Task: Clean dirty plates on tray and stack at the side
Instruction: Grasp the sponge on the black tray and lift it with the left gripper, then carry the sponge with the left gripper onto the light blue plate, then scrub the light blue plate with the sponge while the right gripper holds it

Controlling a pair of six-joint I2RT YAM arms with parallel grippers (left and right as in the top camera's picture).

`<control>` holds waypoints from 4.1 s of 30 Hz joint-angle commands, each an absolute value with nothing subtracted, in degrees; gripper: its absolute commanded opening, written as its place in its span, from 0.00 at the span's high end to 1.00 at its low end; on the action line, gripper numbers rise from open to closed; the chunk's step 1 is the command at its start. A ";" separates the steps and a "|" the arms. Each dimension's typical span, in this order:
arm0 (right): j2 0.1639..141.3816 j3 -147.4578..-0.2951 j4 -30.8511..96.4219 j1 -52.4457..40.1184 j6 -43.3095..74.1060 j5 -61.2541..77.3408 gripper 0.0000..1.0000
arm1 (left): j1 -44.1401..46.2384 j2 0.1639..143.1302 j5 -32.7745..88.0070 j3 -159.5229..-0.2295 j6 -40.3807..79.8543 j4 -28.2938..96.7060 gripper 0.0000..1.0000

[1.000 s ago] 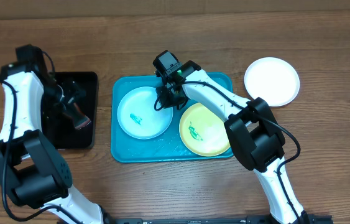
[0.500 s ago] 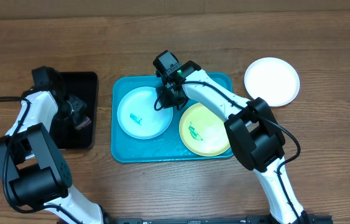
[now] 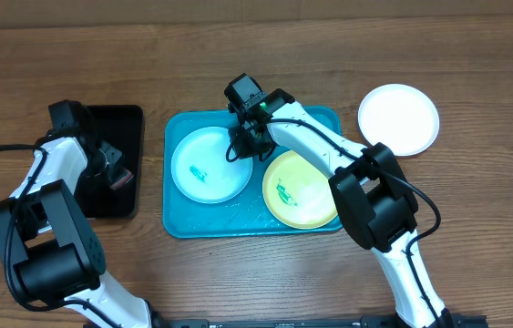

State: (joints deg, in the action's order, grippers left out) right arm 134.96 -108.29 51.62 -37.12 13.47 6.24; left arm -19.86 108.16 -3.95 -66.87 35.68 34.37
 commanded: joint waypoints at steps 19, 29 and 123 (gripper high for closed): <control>136.40 -105.97 52.12 -37.76 13.76 6.26 0.92 | -19.86 107.85 -3.38 -68.27 32.10 37.74 0.96; 136.40 -105.97 51.35 -37.76 13.78 6.26 0.92 | -19.46 104.40 1.06 -83.68 31.09 59.48 0.96; 136.40 -105.97 51.46 -37.87 24.01 6.00 0.96 | 12.29 106.19 -1.69 -64.86 29.54 29.78 0.71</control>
State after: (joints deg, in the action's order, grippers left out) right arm 134.93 -108.07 50.63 -37.50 23.33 8.12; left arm 12.36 105.03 -1.56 -65.06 31.33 29.93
